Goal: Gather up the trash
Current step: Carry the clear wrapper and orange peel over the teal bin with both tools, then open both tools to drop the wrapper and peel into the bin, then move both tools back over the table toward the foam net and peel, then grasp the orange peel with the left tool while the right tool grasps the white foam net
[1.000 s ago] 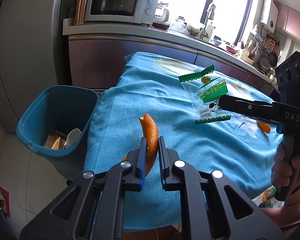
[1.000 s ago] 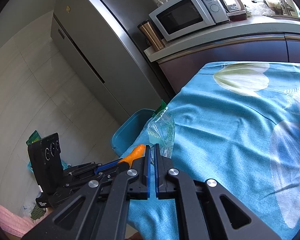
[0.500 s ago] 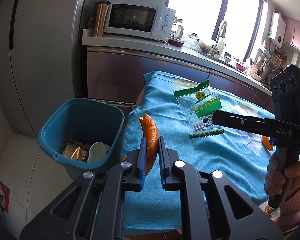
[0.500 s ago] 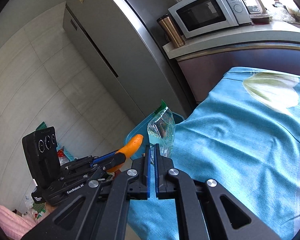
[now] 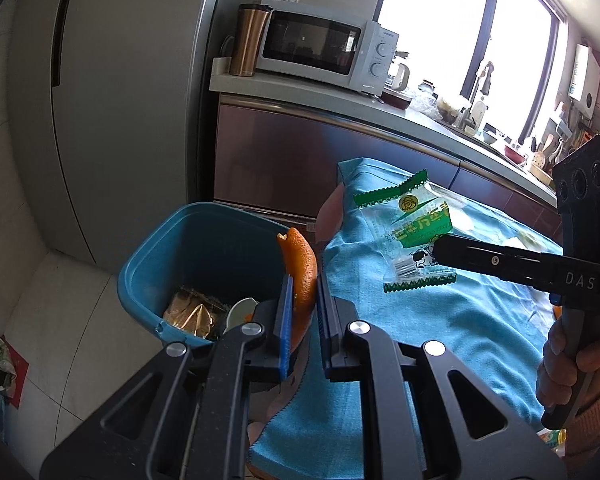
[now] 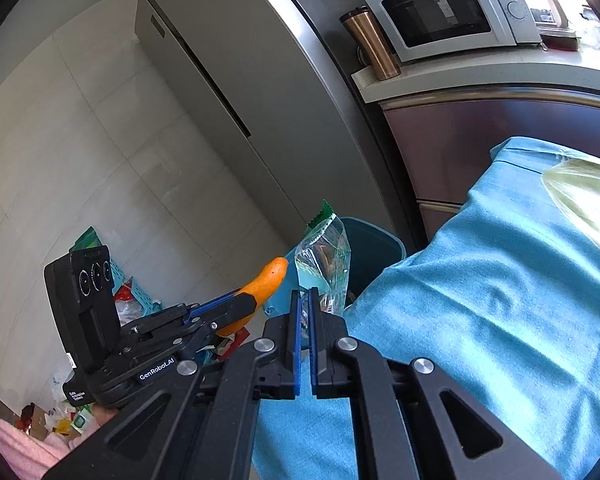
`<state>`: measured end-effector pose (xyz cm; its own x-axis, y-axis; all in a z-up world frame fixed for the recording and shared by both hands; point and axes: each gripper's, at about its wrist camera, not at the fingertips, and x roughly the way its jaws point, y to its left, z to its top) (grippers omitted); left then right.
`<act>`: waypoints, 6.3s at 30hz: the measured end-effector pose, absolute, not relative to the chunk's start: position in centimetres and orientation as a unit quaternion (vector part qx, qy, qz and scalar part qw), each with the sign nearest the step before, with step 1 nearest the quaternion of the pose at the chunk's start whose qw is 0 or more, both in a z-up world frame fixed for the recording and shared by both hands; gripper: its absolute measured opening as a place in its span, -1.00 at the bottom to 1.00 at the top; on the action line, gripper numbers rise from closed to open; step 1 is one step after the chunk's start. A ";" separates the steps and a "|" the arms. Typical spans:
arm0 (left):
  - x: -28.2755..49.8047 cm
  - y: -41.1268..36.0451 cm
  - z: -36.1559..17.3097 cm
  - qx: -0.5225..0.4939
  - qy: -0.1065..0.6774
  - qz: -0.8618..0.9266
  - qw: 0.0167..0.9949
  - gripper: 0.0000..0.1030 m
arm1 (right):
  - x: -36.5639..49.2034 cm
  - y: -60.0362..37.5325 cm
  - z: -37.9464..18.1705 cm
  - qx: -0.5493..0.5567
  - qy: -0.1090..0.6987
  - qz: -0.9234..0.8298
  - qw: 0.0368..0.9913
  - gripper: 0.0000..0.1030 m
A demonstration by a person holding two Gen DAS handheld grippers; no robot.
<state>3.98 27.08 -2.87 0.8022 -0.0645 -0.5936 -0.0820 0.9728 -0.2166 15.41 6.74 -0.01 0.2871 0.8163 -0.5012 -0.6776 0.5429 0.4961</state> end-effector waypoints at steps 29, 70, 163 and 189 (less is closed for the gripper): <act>10.8 32.2 -9.9 -0.171 0.384 0.047 0.906 -0.75 | 20.4 17.0 -4.4 0.022 0.453 0.431 0.780 -0.94; 6.7 22.7 -3.9 -0.147 0.295 -0.066 0.942 -0.05 | 14.1 1.5 0.4 0.067 0.360 0.403 0.839 -0.38; 14.5 1.6 -7.3 -0.133 0.426 -0.262 0.856 -0.64 | 19.6 -23.4 -5.3 0.131 0.395 0.139 0.899 0.08; 12.7 7.3 -7.1 -0.151 0.407 -0.221 0.873 -0.64 | 18.4 -21.3 -4.4 0.091 0.374 0.128 0.914 -0.78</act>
<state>12.67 7.31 -7.11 0.5704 -0.5094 -0.6443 0.2627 0.8564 -0.4445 18.42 -21.32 -4.43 0.6877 0.3019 -0.6603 -0.1662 0.9508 0.2615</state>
